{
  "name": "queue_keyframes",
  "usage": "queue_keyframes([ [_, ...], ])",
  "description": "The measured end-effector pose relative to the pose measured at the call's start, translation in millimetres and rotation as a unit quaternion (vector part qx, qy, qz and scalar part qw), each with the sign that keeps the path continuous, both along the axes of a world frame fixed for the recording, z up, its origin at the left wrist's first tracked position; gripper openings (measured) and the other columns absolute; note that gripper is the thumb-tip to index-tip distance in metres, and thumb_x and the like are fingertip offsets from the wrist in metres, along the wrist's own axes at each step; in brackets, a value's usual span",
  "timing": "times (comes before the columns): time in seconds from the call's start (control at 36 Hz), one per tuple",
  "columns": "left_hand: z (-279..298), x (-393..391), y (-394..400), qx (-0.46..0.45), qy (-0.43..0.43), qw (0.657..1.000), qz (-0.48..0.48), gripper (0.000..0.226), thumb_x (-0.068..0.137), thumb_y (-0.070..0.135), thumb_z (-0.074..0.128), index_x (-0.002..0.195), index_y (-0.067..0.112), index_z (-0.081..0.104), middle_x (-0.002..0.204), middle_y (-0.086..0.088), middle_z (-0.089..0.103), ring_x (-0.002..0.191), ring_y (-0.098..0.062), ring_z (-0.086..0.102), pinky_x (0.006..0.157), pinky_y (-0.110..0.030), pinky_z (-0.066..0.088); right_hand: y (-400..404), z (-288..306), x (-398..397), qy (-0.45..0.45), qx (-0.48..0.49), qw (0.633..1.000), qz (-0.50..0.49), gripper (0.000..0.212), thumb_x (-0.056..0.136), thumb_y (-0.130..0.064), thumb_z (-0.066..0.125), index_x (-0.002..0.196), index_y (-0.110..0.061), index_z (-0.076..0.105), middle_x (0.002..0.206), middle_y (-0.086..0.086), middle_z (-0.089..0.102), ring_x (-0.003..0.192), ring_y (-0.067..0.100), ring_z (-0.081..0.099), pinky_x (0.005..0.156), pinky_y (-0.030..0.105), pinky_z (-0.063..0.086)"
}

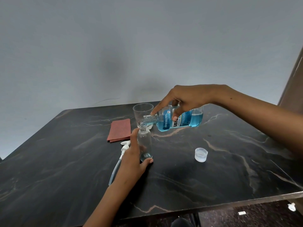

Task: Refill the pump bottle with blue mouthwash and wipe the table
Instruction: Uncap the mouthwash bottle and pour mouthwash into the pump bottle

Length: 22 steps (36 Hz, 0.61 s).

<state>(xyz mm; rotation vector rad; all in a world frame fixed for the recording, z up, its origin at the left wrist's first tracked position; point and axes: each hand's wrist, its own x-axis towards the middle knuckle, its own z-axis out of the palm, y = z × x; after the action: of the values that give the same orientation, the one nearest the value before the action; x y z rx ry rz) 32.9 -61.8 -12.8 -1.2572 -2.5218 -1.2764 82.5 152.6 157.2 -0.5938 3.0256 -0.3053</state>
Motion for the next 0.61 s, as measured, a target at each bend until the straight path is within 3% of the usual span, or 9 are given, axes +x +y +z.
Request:
queue_keyframes([
  [0.11, -0.5, -0.2, -0.2, -0.003, 0.003, 1.0, 0.001, 0.098, 0.079, 0.016, 0.073, 0.144, 0.024, 0.0, 0.113, -0.005, 0.064, 0.095, -0.007, 0.057, 0.088, -0.017, 0.041, -2.2, 1.0, 0.8, -0.001, 0.004, 1.0, -0.009, 0.054, 0.081, -0.001, 0.067, 0.131, -0.02, 0.055, 0.118, -0.021, 0.052, 0.102, -0.019, 0.052, 0.073, -0.003, 0.043],
  [0.22, -2.7, -1.5, 0.1, 0.0, 0.002, 1.0, 0.0, 0.099, 0.078, 0.016, 0.073, 0.144, 0.025, 0.001, 0.11, -0.004, 0.065, 0.096, -0.01, 0.06, 0.09, -0.021, 0.044, -4.0, 1.3, 1.8, -0.007, 0.002, 1.0, -0.013, 0.055, 0.081, -0.004, 0.068, 0.13, -0.024, 0.055, 0.124, -0.017, 0.056, 0.1, -0.017, 0.055, 0.073, 0.0, 0.045],
  [0.33, -5.1, -3.5, 1.1, 0.007, -0.002, 1.0, -0.001, 0.1, 0.077, 0.015, 0.074, 0.144, 0.027, 0.001, 0.106, 0.001, 0.064, 0.094, -0.008, 0.06, 0.091, -0.022, 0.045, -5.2, 1.8, 1.3, -0.011, 0.015, 1.0, -0.015, 0.056, 0.08, -0.006, 0.07, 0.13, -0.028, 0.055, 0.13, -0.008, 0.06, 0.111, 0.009, 0.058, 0.09, 0.016, 0.045],
  [0.5, -7.9, -5.3, 2.0, 0.013, -0.003, 1.0, 0.001, 0.1, 0.077, 0.015, 0.074, 0.142, 0.032, 0.001, 0.114, -0.003, 0.064, 0.094, -0.005, 0.058, 0.09, -0.021, 0.046, -5.7, 2.8, 2.1, -0.017, 0.001, 1.0, -0.013, 0.056, 0.08, -0.003, 0.069, 0.129, -0.024, 0.056, 0.121, -0.021, 0.055, 0.096, -0.026, 0.051, 0.082, 0.0, 0.042],
  [0.61, -7.9, -4.4, 1.4, 0.021, 0.0, 1.0, 0.002, 0.099, 0.077, 0.015, 0.074, 0.14, 0.035, 0.001, 0.121, -0.007, 0.061, 0.1, -0.014, 0.063, 0.091, -0.026, 0.049, -5.6, 2.8, 2.8, -0.016, 0.004, 1.0, -0.015, 0.056, 0.08, -0.004, 0.07, 0.13, -0.026, 0.056, 0.127, -0.01, 0.061, 0.109, -0.006, 0.053, 0.09, 0.009, 0.043],
])
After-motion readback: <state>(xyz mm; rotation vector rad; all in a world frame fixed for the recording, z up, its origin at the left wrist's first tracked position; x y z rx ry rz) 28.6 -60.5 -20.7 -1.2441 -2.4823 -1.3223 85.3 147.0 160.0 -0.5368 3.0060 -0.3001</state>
